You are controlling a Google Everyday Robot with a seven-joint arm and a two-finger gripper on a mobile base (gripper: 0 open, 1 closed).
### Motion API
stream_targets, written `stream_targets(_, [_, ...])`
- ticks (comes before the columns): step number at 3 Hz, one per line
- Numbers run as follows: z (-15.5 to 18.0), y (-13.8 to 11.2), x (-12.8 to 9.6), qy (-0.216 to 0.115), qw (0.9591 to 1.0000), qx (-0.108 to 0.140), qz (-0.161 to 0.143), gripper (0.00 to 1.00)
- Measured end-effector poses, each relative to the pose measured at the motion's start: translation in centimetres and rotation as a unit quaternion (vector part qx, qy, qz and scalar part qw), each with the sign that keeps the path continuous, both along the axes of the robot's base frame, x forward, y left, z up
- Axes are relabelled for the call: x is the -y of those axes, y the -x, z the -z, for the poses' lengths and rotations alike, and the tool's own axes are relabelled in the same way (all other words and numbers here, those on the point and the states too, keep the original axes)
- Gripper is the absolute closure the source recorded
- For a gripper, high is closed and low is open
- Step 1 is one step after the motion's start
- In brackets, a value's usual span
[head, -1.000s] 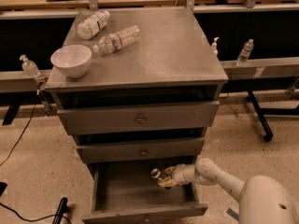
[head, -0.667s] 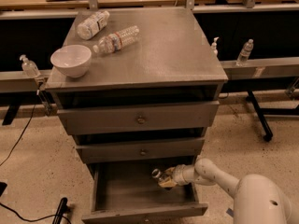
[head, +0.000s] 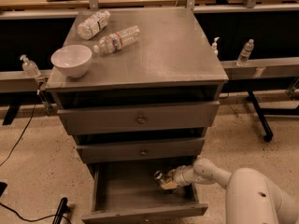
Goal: Place redbull can into bottom drawer
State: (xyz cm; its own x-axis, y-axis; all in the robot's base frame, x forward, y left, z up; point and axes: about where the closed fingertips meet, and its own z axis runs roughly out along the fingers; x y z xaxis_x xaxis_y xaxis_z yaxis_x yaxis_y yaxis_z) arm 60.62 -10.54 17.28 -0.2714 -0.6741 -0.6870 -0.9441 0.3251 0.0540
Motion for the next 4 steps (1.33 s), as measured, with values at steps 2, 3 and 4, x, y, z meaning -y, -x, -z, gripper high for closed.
stream_targets(2, [0.17,0.26,-0.58,-0.004,1.0,0.0,-0.004,0.14])
stream_targets(3, [0.3,0.4,-0.81,-0.005,1.0,-0.001,-0.006,0.0])
stream_targets(4, [0.31,0.4,-0.82,-0.005,1.0,-0.001,-0.006,0.0])
